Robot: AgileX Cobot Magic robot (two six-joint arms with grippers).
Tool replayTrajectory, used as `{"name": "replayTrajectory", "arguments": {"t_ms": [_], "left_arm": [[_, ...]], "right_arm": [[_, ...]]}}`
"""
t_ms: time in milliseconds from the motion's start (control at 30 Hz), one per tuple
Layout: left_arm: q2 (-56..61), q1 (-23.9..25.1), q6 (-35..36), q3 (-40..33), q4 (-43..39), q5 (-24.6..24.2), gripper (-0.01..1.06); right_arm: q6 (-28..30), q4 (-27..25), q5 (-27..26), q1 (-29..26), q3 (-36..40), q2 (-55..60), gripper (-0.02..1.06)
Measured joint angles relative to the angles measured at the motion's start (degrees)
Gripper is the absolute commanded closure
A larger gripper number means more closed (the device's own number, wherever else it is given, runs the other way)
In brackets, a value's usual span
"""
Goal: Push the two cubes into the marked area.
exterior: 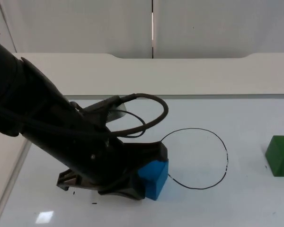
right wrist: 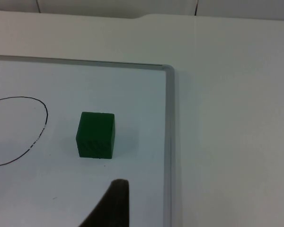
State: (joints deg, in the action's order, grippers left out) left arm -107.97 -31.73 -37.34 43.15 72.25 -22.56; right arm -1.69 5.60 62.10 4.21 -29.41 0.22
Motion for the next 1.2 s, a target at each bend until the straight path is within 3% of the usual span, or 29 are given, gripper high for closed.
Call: {"name": "replayTrajectory", "arguments": {"t_ms": [533,767,1200], "left_arm": [[-0.1,0.0,-1.2,0.1,-1.4,7.4,1.05],[-2.6,0.0,-1.2,3.8,-1.5,6.8,1.05],[-2.9,0.0,-1.2,4.2,-1.4,5.3,1.05]], "right_arm": [[0.0,0.0,0.0,0.0,0.0,0.0,-0.01],[0.0,0.0,0.0,0.0,0.0,0.0,-0.01],[0.0,0.0,0.0,0.0,0.0,0.0,-0.01]]}}
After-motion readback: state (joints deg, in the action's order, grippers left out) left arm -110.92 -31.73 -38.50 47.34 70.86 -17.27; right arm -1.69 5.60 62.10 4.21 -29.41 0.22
